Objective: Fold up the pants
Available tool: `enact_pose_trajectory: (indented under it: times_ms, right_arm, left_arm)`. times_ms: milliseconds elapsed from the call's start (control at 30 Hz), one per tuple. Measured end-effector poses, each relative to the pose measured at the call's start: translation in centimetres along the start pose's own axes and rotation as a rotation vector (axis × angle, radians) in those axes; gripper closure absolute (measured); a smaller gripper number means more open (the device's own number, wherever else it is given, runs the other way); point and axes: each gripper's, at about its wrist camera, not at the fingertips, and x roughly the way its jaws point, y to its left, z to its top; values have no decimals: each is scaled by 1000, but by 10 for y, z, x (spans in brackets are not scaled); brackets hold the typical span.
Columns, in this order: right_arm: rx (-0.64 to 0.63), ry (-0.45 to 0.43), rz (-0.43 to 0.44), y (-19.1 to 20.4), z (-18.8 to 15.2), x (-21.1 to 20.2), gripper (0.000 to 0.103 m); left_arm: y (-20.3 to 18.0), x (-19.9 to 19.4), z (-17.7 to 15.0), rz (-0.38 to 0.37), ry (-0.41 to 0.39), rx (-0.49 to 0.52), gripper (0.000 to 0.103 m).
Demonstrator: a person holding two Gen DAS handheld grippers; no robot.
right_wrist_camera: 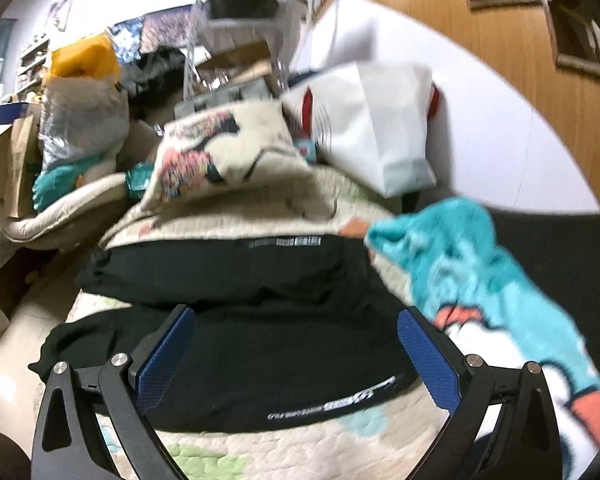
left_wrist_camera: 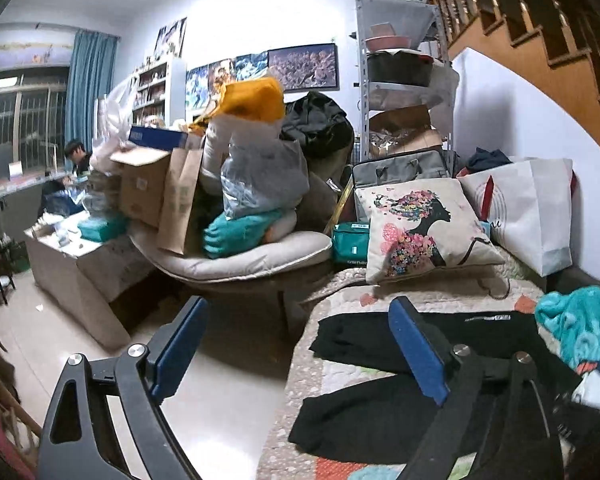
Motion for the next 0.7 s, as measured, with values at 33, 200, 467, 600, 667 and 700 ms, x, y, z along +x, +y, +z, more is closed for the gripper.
enact_pose_trajectory:
  times_ms: [33, 200, 467, 600, 667, 700]
  right_arm:
    - [-5, -3, 8, -1, 3, -3, 0]
    - [-32, -60, 24, -9, 30, -24, 0]
    - [-58, -147, 39, -19, 73, -60, 0]
    - [-97, -153, 61, -21, 92, -63, 0]
    - [-113, -72, 109, -22, 101, -49, 0]
    - [-110, -42, 133, -24, 103, -43, 0]
  left_arm:
    - [-1, -5, -1, -15, -11, 22, 12]
    - [-11, -27, -5, -45, -35, 84, 12]
    - [-15, -49, -6, -130, -75, 98, 12]
    - [-20, -40, -12, -175, 2, 127, 12]
    - [-18, -35, -15, -185, 43, 110, 12]
    - [-16, -30, -16, -207, 74, 88, 12]
